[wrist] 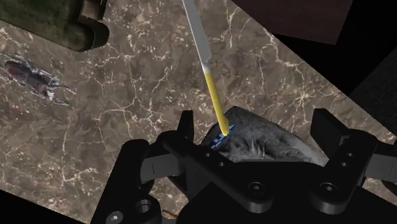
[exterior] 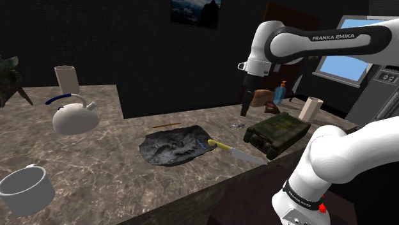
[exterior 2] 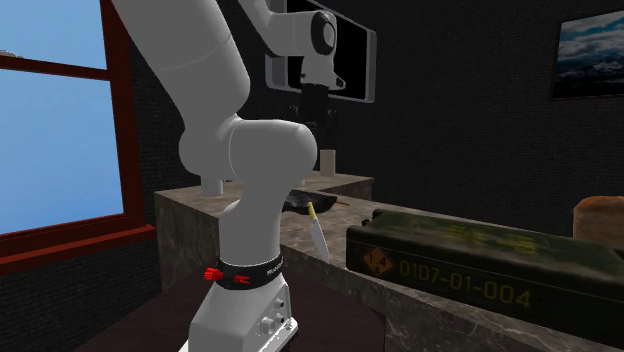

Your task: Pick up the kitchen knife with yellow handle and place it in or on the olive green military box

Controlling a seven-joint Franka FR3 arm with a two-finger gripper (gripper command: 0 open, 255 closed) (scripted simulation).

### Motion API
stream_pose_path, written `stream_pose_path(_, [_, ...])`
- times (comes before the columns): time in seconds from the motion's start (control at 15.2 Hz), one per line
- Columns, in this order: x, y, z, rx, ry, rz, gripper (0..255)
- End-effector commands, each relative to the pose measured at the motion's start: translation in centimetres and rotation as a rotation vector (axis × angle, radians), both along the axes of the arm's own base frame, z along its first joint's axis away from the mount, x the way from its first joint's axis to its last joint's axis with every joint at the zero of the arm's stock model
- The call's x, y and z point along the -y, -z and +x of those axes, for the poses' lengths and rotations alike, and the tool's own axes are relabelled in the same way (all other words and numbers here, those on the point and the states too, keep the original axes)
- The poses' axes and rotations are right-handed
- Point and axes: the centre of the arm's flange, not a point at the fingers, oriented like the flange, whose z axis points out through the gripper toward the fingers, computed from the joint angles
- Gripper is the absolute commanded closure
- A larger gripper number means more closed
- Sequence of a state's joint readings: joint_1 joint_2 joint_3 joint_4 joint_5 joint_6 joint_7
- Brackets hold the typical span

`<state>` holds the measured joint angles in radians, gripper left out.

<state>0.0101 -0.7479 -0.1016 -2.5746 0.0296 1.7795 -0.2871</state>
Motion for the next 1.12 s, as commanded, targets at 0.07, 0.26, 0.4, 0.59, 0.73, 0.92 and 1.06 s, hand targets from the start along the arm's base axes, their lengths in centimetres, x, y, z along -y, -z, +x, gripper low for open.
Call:
stream_pose_path(0.07, [0.3,4.2,0.2,0.003,-0.056,0.004,0])
stream_pose_path(0.26, [0.7,8.1,0.6,0.004,-0.111,0.007,0])
stream_pose_path(0.4, [0.8,10.7,0.8,0.005,-0.147,0.01,0])
stream_pose_path(0.59, [1.1,14.7,1.2,0.006,-0.202,0.013,0])
stream_pose_path(0.73, [1.2,17.3,1.5,0.007,-0.238,0.015,0])
stream_pose_path(0.92, [1.4,20.9,1.9,0.008,-0.288,0.019,0])
stream_pose_path(1.06, [1.3,22.0,1.8,0.008,-0.288,0.019,0])
